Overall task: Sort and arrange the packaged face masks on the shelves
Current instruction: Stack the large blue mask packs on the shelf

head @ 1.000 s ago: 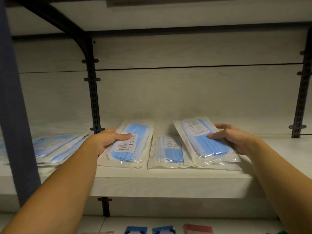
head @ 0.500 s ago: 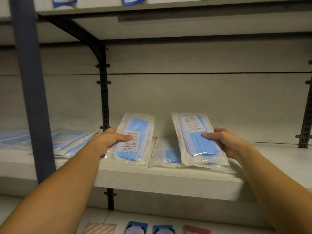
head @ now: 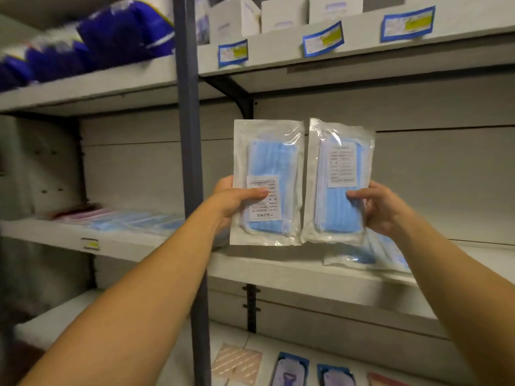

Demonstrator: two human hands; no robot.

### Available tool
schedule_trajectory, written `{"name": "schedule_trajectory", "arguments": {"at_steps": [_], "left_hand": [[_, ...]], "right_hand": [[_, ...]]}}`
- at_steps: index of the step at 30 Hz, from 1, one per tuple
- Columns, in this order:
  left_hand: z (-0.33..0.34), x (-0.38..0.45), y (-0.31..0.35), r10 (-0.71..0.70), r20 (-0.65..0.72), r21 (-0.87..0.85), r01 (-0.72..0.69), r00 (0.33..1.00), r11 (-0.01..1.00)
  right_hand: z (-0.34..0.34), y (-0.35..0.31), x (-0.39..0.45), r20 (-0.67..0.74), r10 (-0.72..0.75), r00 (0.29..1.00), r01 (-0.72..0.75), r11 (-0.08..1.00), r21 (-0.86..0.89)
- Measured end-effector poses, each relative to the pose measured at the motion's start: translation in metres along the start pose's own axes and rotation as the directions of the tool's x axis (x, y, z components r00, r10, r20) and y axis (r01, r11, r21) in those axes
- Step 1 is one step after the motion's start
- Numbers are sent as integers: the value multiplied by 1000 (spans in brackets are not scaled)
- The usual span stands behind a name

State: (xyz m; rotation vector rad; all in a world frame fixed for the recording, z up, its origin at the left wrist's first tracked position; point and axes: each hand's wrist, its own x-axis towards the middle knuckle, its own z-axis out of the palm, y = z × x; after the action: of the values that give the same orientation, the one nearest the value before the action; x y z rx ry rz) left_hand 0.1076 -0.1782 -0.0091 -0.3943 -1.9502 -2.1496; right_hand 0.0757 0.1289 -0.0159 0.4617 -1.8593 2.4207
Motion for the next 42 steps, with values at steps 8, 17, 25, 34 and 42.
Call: {"name": "schedule_trajectory", "arguments": {"at_steps": [8, 17, 25, 34, 42], "left_hand": [[-70, -50, 29, 64, -90, 95, -56, 994, 994], [-197, -103, 68, 74, -254, 205, -21, 964, 979], [-286, -135, 76, 78, -356, 191, -9, 931, 982], [-345, -131, 63, 37, -379, 139, 18, 925, 990], [-399, -85, 50, 29, -385, 136, 26, 923, 990]], "right_hand": [[87, 20, -16, 67, -27, 997, 25, 999, 30], [203, 35, -24, 163, -28, 986, 36, 998, -48], [296, 65, -30, 193, -13, 981, 31, 995, -91], [362, 105, -19, 207, 32, 978, -3, 990, -142], [413, 129, 45, 185, -23, 983, 35, 998, -60]]}}
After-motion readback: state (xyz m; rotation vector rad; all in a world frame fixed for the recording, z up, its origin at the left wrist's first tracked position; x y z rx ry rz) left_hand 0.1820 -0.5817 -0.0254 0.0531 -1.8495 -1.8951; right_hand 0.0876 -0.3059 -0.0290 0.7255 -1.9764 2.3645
